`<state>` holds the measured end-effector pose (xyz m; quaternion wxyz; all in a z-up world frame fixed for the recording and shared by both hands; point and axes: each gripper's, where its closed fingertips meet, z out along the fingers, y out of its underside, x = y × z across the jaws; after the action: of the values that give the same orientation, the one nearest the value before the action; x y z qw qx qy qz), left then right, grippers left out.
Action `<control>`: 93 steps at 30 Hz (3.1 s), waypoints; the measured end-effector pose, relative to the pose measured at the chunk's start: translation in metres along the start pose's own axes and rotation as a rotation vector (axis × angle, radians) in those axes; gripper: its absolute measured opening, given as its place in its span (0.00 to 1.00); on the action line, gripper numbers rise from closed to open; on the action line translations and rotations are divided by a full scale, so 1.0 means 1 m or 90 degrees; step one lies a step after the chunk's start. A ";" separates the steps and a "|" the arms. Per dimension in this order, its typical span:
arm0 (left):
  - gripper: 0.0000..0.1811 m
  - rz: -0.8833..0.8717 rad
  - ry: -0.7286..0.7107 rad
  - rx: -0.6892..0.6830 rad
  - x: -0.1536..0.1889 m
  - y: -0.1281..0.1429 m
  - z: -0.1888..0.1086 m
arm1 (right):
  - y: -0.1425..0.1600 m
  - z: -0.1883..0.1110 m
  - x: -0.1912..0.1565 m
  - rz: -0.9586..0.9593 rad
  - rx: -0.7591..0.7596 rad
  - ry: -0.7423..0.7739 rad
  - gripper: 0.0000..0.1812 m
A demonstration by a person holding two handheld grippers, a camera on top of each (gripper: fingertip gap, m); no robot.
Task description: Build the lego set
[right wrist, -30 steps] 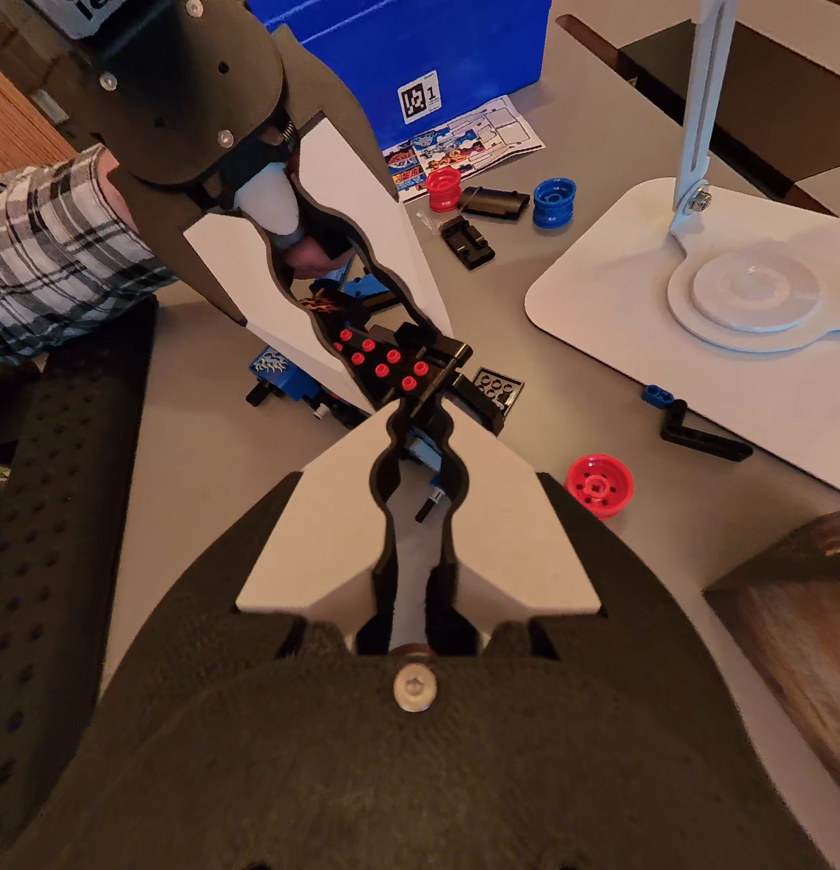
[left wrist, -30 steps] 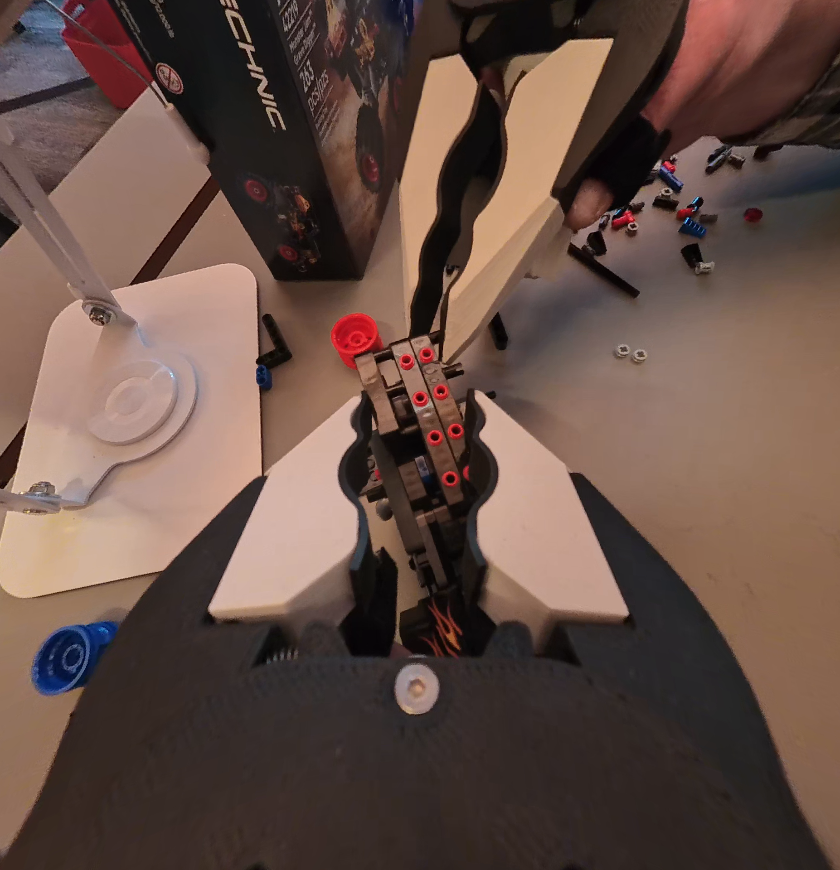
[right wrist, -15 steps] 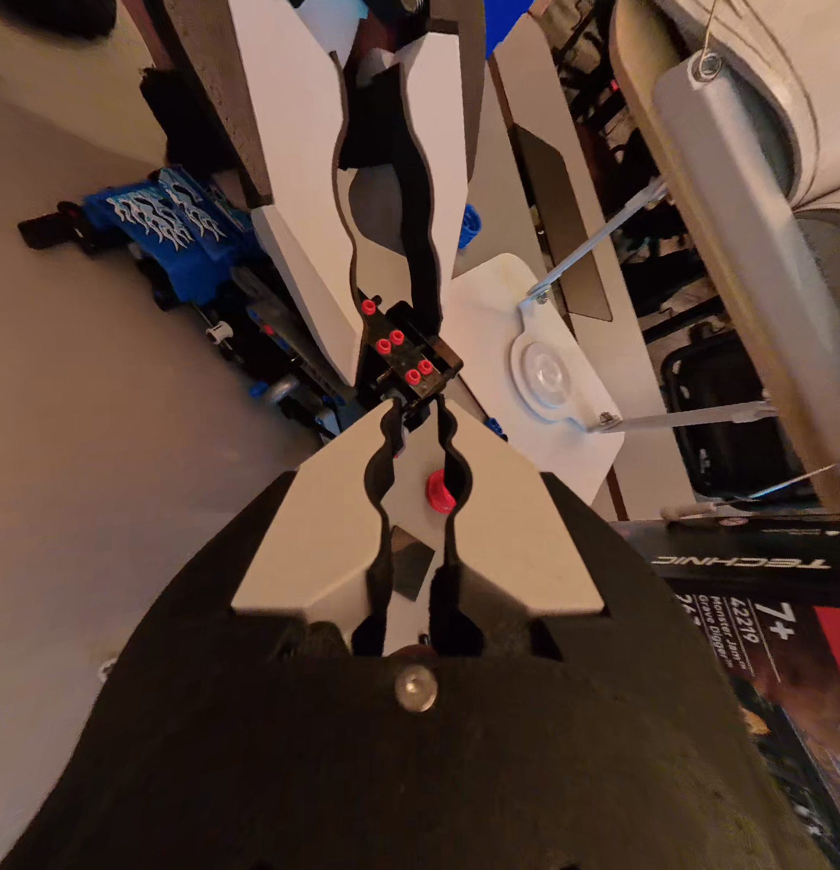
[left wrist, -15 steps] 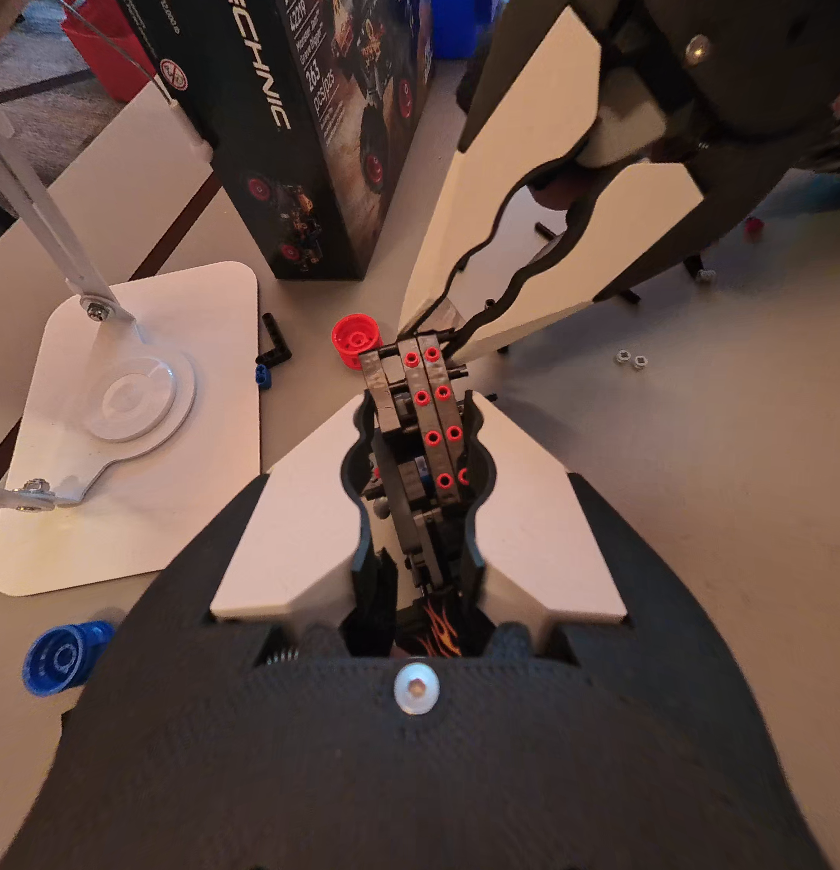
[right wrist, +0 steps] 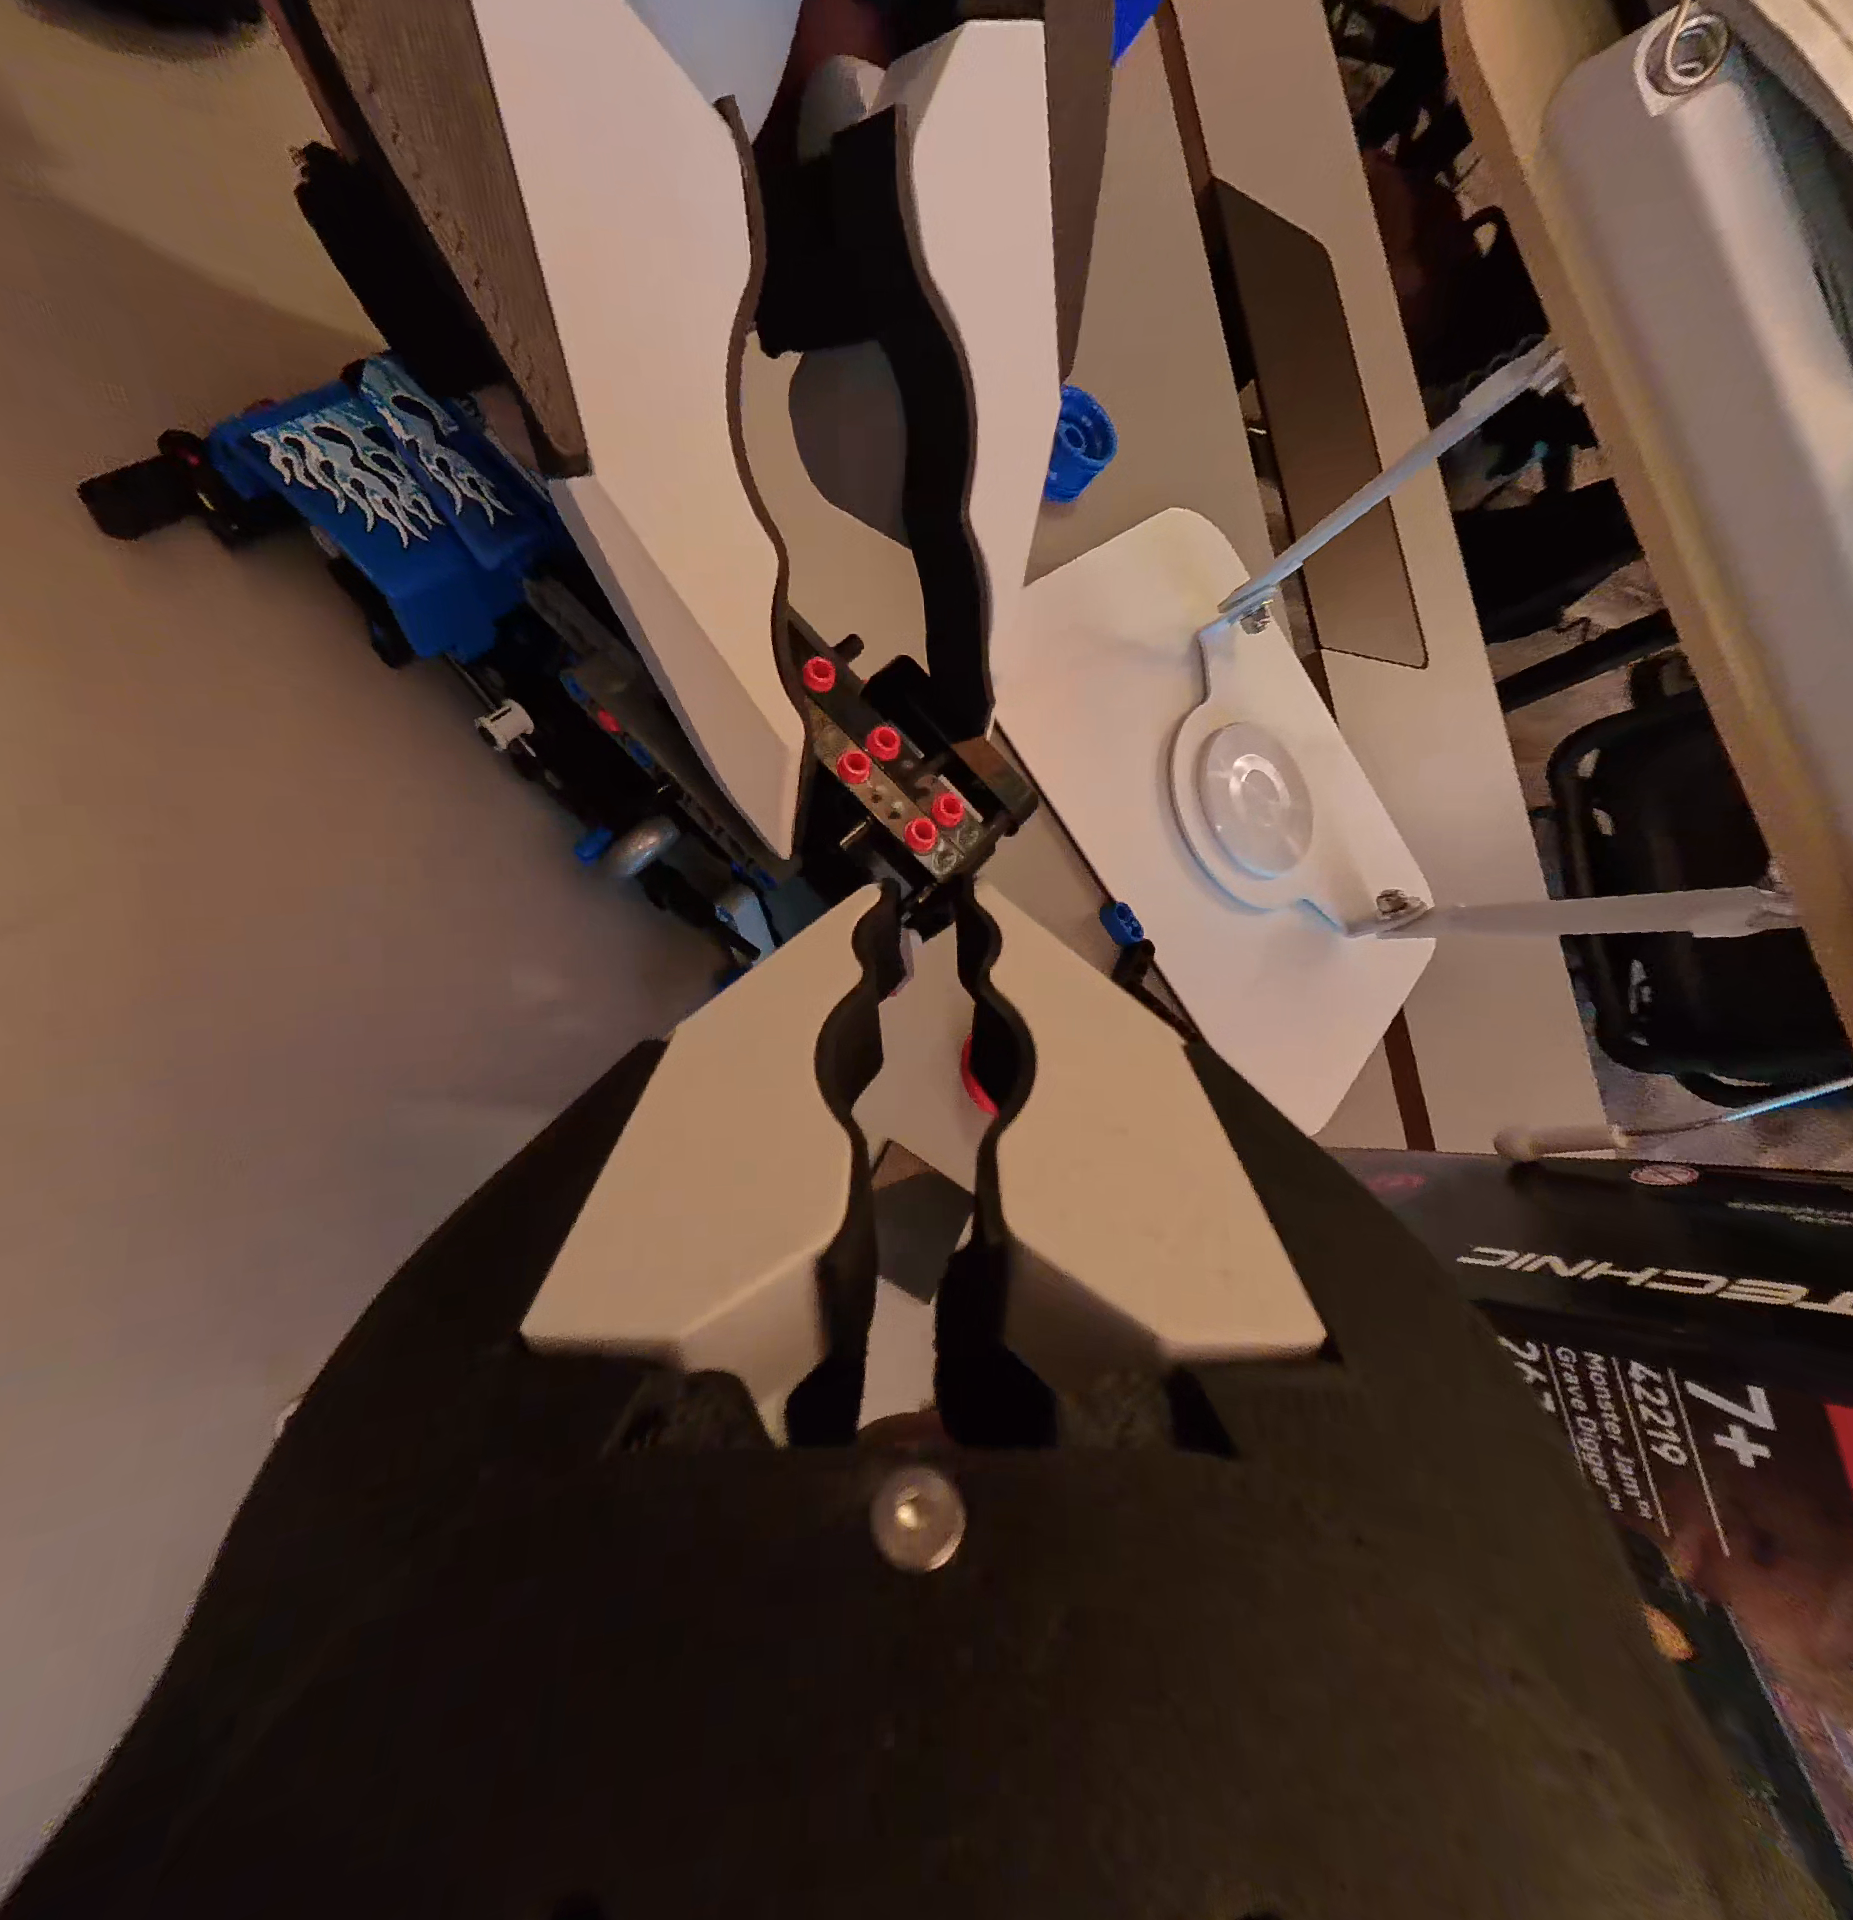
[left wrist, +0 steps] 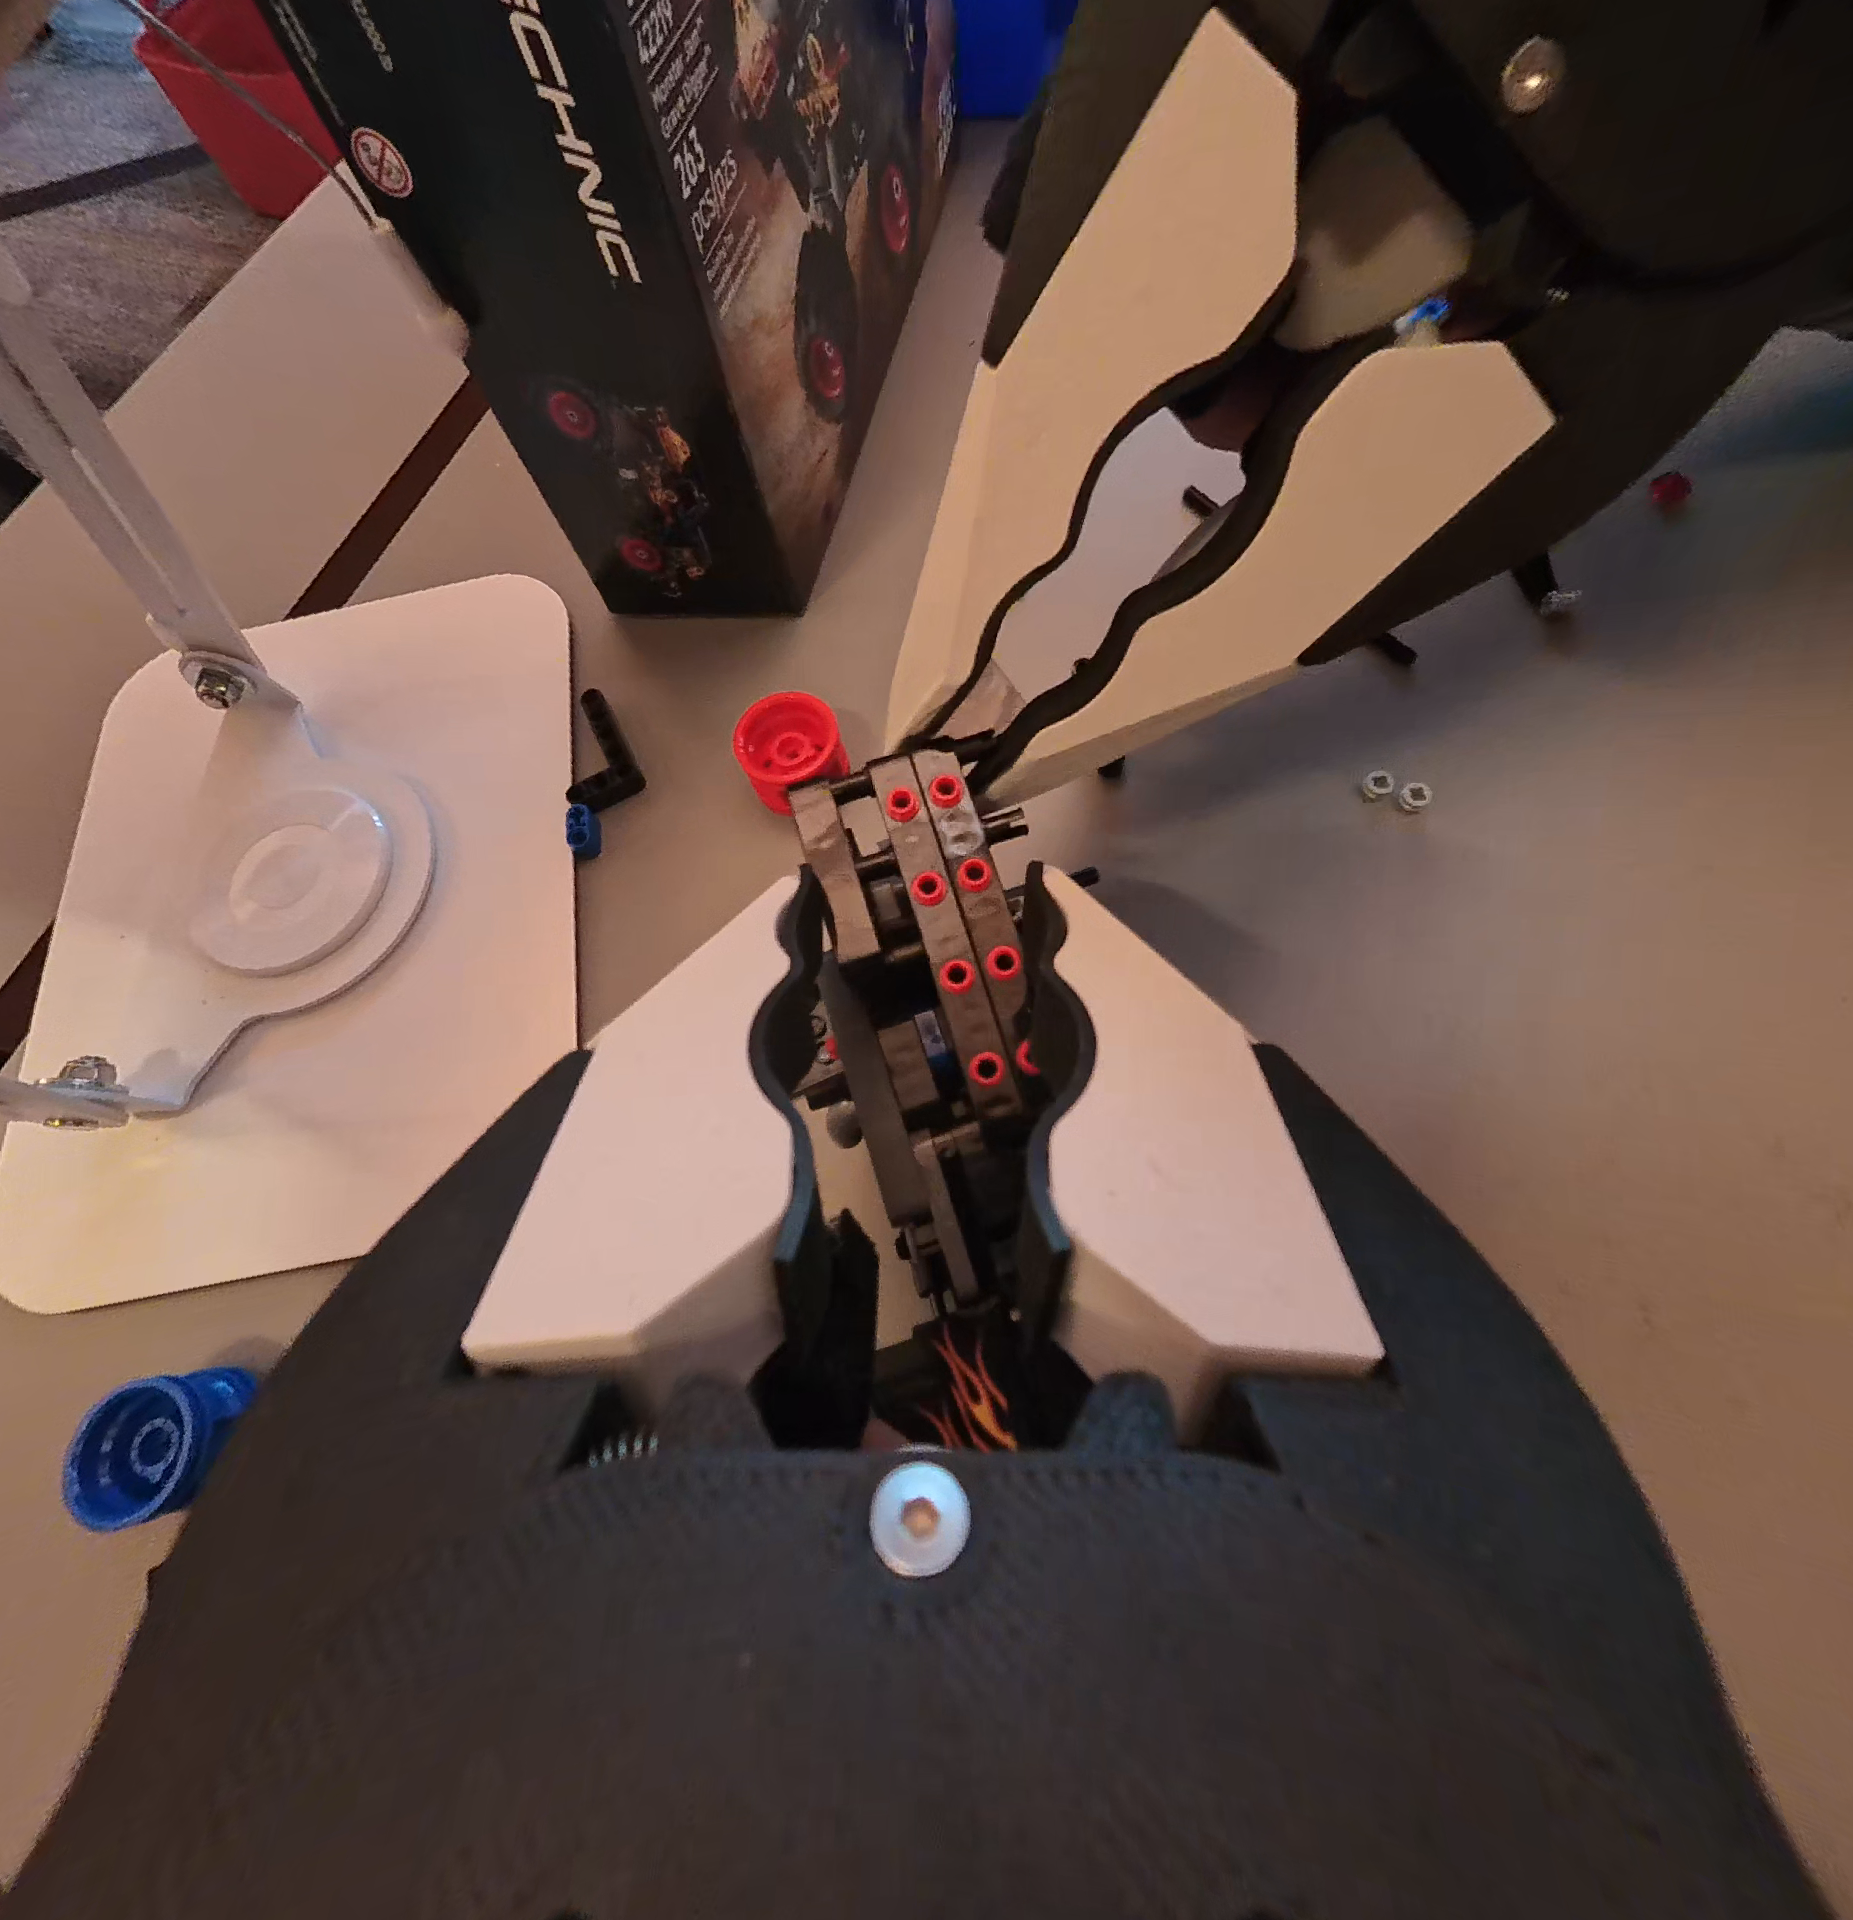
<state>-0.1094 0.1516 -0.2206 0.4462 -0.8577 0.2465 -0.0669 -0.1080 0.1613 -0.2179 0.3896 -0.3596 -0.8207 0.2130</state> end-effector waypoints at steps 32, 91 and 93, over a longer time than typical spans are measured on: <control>0.19 -0.006 -0.005 0.009 0.000 -0.002 0.003 | 0.005 0.001 0.005 -0.310 -0.117 0.144 0.05; 0.18 0.241 -0.144 -0.116 0.009 0.016 -0.050 | 0.006 -0.044 0.001 0.008 0.018 0.125 0.14; 0.14 0.314 -0.192 -0.137 0.010 0.020 -0.039 | 0.003 -0.034 0.005 -0.020 0.020 0.139 0.14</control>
<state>-0.1212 0.1082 -0.2144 0.3870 -0.8145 0.3842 0.1982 -0.0819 0.1695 -0.1961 0.4857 -0.3615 -0.7754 0.1794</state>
